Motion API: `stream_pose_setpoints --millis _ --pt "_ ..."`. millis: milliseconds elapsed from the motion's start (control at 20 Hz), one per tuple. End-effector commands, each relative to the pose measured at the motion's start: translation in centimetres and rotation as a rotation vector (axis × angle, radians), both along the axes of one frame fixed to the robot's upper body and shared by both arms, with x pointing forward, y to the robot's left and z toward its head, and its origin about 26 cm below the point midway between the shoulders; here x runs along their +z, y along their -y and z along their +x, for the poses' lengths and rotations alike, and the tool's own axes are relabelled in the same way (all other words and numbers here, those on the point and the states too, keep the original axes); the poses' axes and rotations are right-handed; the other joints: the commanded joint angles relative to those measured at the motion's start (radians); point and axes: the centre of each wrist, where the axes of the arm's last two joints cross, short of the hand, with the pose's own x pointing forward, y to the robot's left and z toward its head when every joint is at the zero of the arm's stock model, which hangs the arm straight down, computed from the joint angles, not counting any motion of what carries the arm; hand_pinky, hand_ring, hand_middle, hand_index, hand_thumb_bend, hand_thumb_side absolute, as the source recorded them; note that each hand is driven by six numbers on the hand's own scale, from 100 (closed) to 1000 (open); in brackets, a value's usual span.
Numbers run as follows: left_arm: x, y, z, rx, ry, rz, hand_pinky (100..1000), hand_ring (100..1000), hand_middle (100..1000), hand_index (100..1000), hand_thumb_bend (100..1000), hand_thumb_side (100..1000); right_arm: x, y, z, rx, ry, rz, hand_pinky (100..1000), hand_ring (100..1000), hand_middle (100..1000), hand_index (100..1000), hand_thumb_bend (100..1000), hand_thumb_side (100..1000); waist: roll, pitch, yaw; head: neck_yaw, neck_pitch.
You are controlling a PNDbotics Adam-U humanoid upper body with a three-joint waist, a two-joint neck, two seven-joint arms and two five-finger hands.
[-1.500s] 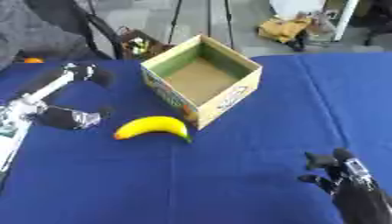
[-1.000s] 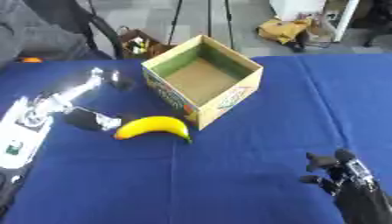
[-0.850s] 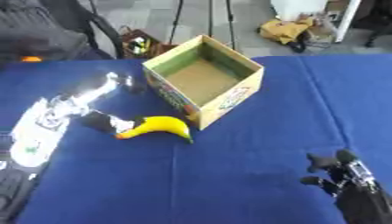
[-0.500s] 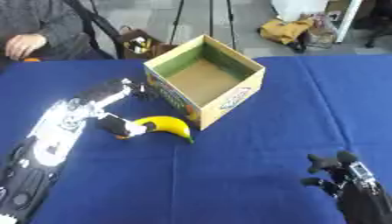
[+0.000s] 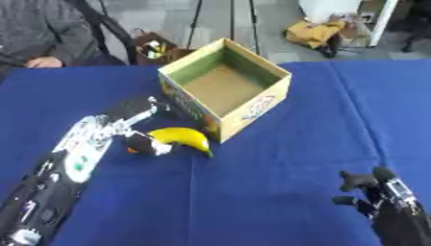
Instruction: Pick up objects on the table and place them in the box.
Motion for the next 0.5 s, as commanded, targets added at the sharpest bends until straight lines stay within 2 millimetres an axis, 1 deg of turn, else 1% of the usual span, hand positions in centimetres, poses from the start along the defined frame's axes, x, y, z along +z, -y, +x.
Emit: stream_pose_setpoints --millis 50,300,500 --pt "0.5 -0.1 0.6 0.013 0.036 0.047 760 683 648 817 436 442 0.6 0.0 0.1 0.009 0.022 -0.005 651 964 537 626 100 839 -0.003 -0.018 -0.002 0.005 -0.004" --pt "-0.3 -0.3 1.2 0.026 0.053 0.114 758 675 641 815 441 443 0.6 0.0 0.1 0.011 0.021 -0.004 651 964 537 626 100 840 -0.003 -0.018 -0.002 0.006 -0.003" --pt "-0.9 -0.5 1.5 0.03 0.058 0.143 757 671 636 813 428 442 0.6 0.0 0.1 0.01 0.02 -0.004 651 964 537 626 100 840 -0.003 -0.018 -0.003 0.006 -0.002"
